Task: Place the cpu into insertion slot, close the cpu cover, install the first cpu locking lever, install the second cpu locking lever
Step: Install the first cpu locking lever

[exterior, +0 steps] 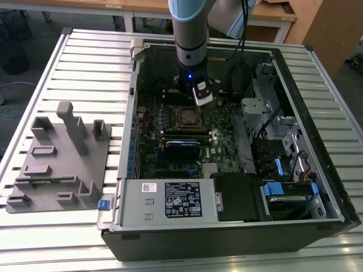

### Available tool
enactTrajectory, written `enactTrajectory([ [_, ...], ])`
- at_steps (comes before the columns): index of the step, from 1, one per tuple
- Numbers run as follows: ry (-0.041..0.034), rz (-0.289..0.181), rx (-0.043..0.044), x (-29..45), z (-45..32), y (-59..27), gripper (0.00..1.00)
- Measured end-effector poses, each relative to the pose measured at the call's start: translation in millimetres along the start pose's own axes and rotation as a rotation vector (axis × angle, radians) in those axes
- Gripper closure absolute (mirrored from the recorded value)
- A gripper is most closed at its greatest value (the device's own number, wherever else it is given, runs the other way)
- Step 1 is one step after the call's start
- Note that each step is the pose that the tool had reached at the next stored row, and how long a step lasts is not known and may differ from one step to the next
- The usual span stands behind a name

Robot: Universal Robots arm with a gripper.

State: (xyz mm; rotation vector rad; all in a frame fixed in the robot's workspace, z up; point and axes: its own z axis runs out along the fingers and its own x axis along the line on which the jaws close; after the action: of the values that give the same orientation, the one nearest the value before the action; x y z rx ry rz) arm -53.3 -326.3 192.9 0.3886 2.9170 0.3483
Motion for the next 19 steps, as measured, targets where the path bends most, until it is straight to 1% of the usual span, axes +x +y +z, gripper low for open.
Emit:
enactTrajectory([
  [11,-0.0041,-0.001,-0.0014,1.5,0.6,-0.8,0.9],
  [19,-0.0042,-0.001,-0.0022,1.7,0.7,-0.9,0.9],
])
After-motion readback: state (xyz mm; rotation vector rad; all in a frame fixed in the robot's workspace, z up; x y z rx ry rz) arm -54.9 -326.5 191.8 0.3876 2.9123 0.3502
